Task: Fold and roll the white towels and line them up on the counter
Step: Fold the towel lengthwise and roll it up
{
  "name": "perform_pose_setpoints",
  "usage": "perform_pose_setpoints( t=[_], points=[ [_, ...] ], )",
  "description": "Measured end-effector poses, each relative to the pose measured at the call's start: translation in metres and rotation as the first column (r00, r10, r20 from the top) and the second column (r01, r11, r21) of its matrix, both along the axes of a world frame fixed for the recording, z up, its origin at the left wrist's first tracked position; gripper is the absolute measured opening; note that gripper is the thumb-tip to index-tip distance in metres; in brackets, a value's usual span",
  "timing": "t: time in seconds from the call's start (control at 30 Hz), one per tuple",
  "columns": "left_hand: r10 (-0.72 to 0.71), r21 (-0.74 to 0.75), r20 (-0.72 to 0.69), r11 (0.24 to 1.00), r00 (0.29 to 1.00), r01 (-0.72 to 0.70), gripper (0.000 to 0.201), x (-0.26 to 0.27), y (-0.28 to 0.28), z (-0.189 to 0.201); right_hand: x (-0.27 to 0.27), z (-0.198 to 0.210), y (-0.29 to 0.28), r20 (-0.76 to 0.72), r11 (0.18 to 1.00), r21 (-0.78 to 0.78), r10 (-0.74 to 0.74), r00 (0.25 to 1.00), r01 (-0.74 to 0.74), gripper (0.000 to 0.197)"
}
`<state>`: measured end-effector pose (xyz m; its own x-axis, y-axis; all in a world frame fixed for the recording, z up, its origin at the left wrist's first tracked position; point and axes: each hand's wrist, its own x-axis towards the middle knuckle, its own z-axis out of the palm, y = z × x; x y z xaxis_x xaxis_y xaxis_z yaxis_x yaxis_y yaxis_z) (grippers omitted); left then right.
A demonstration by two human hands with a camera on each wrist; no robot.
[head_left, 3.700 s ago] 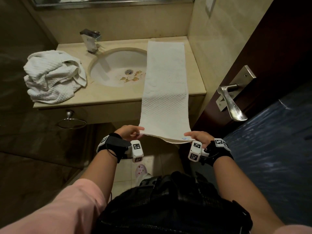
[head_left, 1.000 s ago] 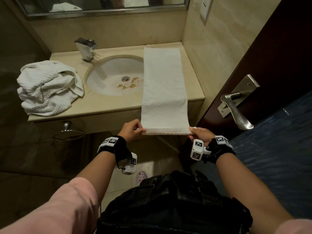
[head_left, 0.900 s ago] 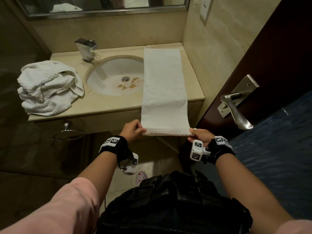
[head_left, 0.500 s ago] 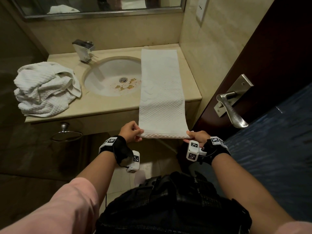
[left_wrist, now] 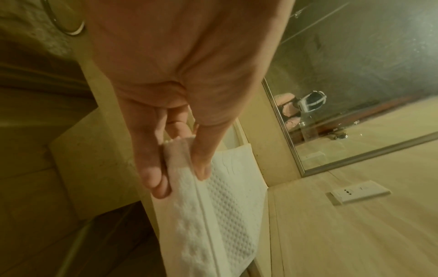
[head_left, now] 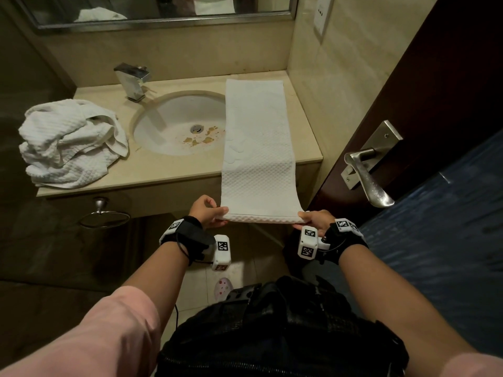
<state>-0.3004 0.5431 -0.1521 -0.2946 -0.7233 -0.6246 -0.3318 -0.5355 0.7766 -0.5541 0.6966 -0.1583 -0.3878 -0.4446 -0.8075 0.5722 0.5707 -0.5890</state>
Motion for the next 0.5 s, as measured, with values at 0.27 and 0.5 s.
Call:
perform_pose_setpoints(
  t=[0.27,0.5],
  points=[
    [0.122,0.092,-0.006,0.988,0.993,-0.121,0.043,0.003,-0.001,-0.006,-0.004,-0.004,-0.004,-0.053,0.995,0.063,0.08,0.995,-0.077,0.017],
    [0.178,0.145,0.047,0.972,0.983,-0.183,0.041,0.0,-0.003,0.0,-0.003,-0.004,-0.011,0.01,0.996,0.061,0.058,0.998,-0.059,0.032]
  ],
)
